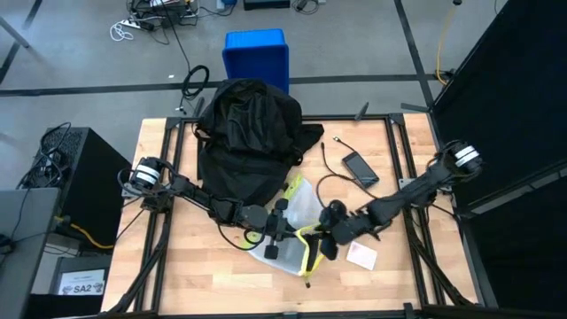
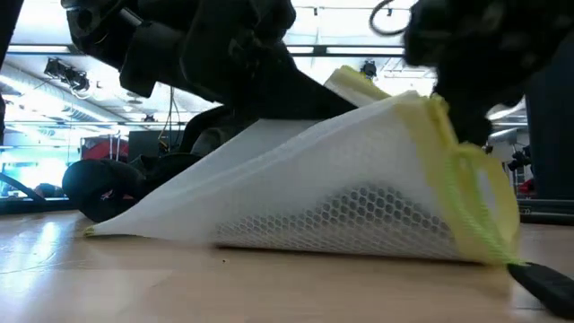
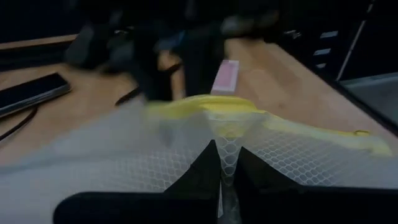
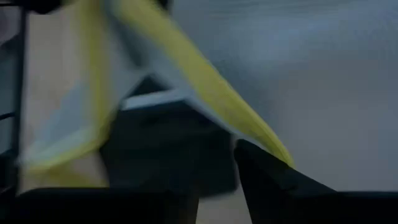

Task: Unpack backpack
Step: Remove the calculator from the yellow zipper pouch

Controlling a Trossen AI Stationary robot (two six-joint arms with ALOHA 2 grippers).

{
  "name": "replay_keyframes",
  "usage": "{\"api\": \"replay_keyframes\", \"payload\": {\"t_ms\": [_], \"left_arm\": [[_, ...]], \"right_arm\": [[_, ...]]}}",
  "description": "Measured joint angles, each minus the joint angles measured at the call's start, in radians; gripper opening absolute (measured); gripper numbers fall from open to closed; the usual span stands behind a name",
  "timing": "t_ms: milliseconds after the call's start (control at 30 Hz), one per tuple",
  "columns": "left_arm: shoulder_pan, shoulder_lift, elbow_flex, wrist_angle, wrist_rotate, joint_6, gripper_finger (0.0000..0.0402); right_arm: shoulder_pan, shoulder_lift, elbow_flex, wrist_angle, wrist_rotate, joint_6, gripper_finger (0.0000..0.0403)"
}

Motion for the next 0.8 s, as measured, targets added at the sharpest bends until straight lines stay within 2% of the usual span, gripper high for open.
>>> {"api": "replay_keyframes", "payload": {"t_ms": [200,300,433,567,667,800], "left_arm": [[-0.015,0.002,0.034,-0.007,0.038,0.000,0.0000],[-0.019,0.002,0.036,-0.009,0.037,0.003,0.0006],[-0.021,0.002,0.037,-0.016,0.006,0.014,0.0034],[-0.022,0.001,0.039,-0.038,-0.069,0.013,0.0065],[-0.022,0.001,0.039,-0.052,-0.075,0.011,0.0080],[-0.023,0.000,0.039,-0.057,-0.077,0.009,0.0087]], "right_arm": [[-0.075,0.131,0.002,0.198,-0.023,-0.034,0.0047],[-0.086,0.164,0.002,0.237,-0.049,-0.059,0.0037],[-0.083,0.166,0.000,0.223,-0.073,-0.057,0.0025],[-0.072,0.136,-0.001,0.221,-0.183,-0.041,0.0023],[-0.049,0.102,-0.001,0.219,-0.266,-0.036,0.0027],[-0.009,0.046,-0.001,0.178,-0.322,-0.047,0.0027]]}}
